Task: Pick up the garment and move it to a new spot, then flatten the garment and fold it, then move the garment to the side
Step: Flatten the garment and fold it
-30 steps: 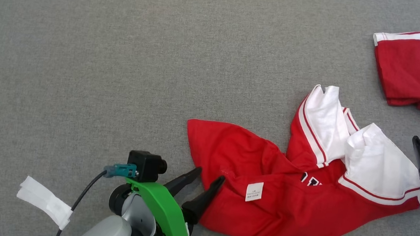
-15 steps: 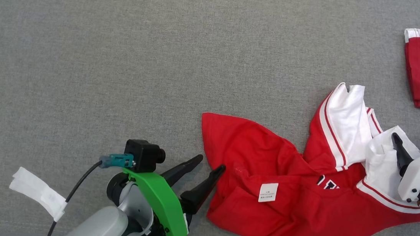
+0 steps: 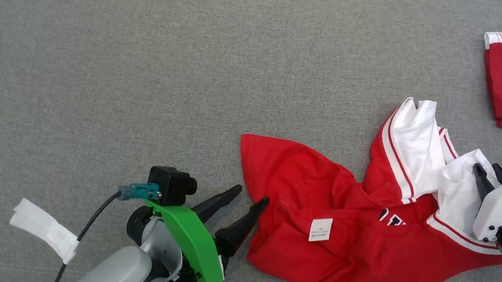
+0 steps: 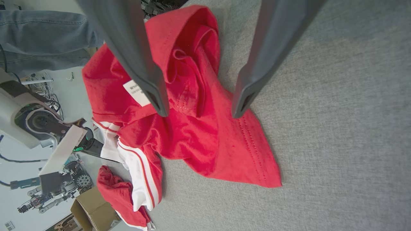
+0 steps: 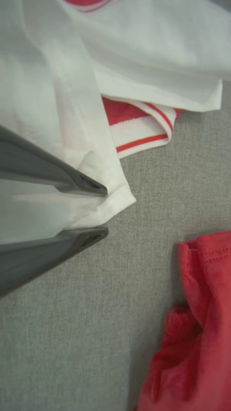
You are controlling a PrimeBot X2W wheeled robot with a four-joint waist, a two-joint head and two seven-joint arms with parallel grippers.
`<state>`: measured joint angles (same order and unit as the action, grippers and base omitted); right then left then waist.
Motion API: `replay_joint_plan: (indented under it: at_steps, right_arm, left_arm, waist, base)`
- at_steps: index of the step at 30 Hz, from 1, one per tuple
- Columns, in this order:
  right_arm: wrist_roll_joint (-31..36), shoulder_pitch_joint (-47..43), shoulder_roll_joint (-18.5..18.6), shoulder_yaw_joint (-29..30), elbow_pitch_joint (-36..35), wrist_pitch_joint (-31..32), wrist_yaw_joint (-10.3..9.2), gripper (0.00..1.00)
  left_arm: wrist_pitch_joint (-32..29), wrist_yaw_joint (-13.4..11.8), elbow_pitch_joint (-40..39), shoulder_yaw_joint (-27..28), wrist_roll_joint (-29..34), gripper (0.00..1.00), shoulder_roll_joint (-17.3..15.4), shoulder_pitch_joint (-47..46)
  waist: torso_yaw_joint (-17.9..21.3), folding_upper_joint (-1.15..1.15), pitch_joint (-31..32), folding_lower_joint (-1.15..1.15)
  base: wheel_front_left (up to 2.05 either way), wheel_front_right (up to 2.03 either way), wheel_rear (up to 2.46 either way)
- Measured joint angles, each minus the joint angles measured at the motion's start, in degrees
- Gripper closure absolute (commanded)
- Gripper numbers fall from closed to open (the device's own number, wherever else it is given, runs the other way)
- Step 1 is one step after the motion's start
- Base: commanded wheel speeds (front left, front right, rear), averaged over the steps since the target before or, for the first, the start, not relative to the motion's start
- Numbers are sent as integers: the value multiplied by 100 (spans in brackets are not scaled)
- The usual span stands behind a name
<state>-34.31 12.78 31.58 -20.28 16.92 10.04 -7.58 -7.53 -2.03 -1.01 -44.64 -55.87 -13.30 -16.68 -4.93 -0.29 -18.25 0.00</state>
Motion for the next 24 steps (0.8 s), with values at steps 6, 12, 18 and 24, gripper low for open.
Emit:
replay_joint_plan:
  at_steps: [6, 12, 18, 24]
  right_arm:
    - [0, 101, -30, -22, 56, 20, 47, 54]
    - [-34, 142, -54, -14, 149, 35, 59, 100]
    - [-151, 185, -83, 79, 197, 51, 115, 100]
    - [-209, 260, -38, 389, 67, -178, 110, 100]
  left_arm:
    - [0, -9, -10, 9, 0, 0, -2, 0]
    - [0, -9, -10, 10, -1, 0, -3, 0]
    - [-10, -9, -90, -5, -23, 0, -1, 0]
    - [-138, 42, -170, -88, -112, 0, 24, 1]
  waist:
    - [-21, 0, -34, 0]
    - [-37, 0, -49, 0]
    - [-46, 0, -50, 0]
    - [-32, 0, -49, 0]
  base:
    - [0, 0, 0]
    - [0, 0, 0]
    - [0, 0, 0]
    - [0, 0, 0]
